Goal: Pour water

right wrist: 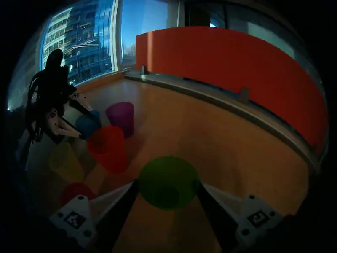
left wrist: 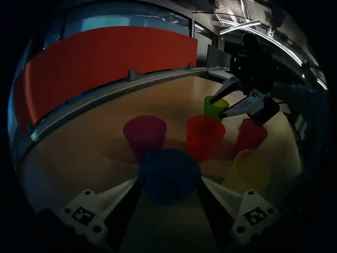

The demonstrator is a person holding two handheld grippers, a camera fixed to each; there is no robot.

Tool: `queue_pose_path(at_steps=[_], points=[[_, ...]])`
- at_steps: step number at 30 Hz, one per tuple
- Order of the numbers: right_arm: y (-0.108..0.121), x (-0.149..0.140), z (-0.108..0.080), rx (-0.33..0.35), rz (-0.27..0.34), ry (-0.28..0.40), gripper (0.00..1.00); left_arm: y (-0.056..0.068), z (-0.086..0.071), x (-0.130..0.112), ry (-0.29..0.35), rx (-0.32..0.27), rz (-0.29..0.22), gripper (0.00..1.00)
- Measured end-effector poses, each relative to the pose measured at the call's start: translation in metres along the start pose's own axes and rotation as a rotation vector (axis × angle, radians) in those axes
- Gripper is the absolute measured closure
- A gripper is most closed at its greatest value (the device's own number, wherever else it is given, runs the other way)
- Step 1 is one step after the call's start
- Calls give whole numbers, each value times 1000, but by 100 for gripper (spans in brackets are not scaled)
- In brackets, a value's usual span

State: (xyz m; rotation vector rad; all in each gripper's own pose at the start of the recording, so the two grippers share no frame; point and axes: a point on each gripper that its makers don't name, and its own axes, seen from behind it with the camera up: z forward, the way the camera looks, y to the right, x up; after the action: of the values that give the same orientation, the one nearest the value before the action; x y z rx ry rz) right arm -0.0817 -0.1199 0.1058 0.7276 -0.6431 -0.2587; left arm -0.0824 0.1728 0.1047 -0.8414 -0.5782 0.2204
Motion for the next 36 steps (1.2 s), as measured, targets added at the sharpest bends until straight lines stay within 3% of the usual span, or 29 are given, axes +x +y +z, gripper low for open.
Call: queue_pose_path(at_steps=[5, 20, 29, 36], points=[[0, 1, 2, -3, -4, 3, 7, 0, -1, -1, 1, -1, -3, 14], [6, 14, -14, -30, -8, 52, 8, 0, -8, 1, 16, 20, 4, 14], [0, 36, -39, -37, -18, 105, 8, 6, -30, 28, 82, 34, -6, 14], [-10, 59, -66, -46, -38, 164, 8, 12, -55, 54, 146, 59, 5, 14]])
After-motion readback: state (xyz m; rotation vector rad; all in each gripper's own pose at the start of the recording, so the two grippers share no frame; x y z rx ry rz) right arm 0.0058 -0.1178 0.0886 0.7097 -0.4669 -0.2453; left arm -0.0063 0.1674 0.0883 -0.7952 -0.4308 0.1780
